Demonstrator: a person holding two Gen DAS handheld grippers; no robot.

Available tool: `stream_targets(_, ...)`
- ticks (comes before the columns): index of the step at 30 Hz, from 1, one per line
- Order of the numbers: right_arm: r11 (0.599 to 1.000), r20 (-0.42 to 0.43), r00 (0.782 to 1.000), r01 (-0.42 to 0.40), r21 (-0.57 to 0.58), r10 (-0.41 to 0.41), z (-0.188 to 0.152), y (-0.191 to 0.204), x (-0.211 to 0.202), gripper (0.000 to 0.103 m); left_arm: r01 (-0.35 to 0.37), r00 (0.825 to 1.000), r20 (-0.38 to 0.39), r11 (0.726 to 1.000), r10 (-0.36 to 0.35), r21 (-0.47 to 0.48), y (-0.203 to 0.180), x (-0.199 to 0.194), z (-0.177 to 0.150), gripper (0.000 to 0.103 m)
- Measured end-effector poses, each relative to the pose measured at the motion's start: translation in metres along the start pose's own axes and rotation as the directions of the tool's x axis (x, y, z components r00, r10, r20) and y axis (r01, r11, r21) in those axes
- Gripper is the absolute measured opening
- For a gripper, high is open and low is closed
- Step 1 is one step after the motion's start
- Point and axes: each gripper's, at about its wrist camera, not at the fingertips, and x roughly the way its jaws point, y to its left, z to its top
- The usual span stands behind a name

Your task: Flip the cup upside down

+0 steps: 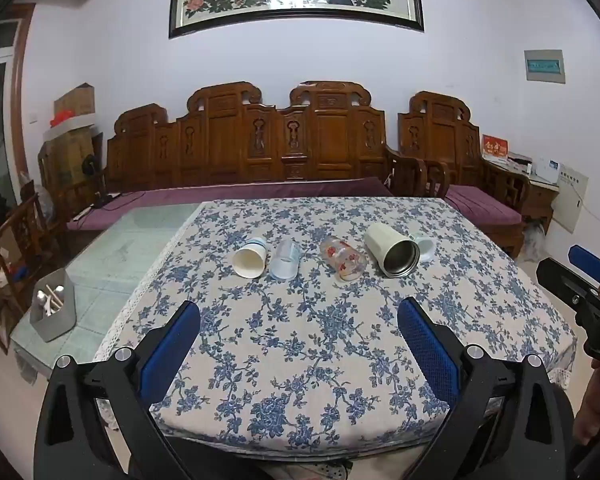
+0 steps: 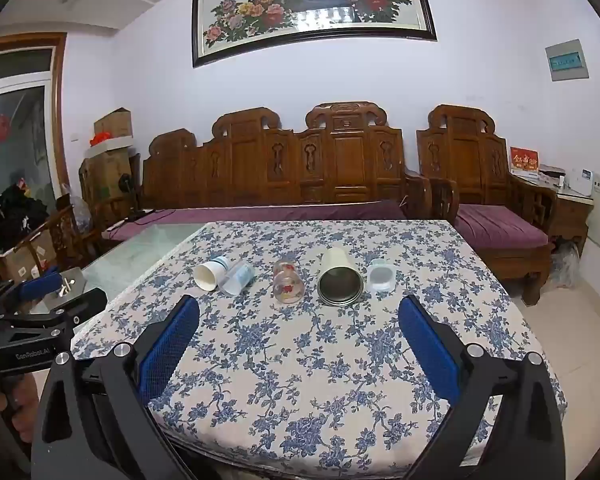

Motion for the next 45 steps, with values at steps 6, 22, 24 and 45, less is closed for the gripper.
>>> stream_targets(6,1.0,-0.003,1.0,0.0,-0.001,0.0,-0.001,0.0,0.001,0.1,0.0,1.0,-0.001,1.0,0.0,0.001,0.0,0.0,0.001,0.095)
stream_targets(22,1.0,0.001,1.0,0.002,-0.003,-0.002,-0.001,-0.001,-0.002,0.1,0.014,1.0,0.024,1.0,-0.014,-0.001,0.001,-0.011,0.005,0.095)
stream_targets(24,1.0,0.003,1.0,0.003,-0.002,-0.003,-0.001,-0.002,-0.002,0.1,0.015,0.999,0.029,1.0,-0.015,0.001,0.0,-0.014,0.005,0.095)
stream_targets(45,1.0,0.018,1.0,0.003,0.002,-0.003,0.006,0.0,-0.01,0.1,0.02,0.999,0.046,1.0,-0.021,0.006,-0.006,-0.022,0.009,0.095)
